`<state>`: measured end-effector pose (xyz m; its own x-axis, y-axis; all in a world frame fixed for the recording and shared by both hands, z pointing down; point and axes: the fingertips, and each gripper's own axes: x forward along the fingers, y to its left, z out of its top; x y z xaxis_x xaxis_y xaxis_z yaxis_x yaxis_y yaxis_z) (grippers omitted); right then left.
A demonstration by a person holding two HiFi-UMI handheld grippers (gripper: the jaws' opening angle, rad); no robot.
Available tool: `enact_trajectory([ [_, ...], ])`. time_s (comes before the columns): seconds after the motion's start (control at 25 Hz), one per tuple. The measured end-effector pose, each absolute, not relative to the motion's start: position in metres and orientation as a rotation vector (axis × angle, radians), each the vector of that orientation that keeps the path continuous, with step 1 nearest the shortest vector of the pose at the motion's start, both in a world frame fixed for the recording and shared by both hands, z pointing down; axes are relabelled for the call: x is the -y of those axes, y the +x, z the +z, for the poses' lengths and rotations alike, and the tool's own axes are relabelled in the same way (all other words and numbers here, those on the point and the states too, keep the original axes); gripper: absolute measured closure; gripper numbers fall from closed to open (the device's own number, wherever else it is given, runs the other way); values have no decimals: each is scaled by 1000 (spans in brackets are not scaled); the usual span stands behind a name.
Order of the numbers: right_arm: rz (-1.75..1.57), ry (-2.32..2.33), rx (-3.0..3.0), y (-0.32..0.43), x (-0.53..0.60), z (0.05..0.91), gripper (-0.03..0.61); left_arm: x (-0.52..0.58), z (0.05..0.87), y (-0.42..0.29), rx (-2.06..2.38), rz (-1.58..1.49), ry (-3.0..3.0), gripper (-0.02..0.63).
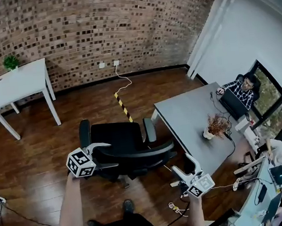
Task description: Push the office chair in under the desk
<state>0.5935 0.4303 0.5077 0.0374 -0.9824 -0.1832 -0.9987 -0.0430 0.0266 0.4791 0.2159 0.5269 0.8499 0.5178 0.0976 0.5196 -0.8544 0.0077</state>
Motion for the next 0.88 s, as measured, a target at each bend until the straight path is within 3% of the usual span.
enact_trajectory([
  [0.16, 145, -2202, -2345, 585, -351, 534, 212, -175, 536, 454, 928, -172, -3070, 219],
  [0.2, 125, -2158, -2408, 579, -332, 531, 212, -172, 534, 451, 940, -183, -3086, 229],
  [0.68, 129, -1898, -2311, 471, -273, 452, 230, -138, 477, 341, 678, -206, -3139, 167],
  [0.88, 114, -1787, -2397, 433, -254, 459, 232, -136, 475, 285, 628, -140, -3157, 190],
])
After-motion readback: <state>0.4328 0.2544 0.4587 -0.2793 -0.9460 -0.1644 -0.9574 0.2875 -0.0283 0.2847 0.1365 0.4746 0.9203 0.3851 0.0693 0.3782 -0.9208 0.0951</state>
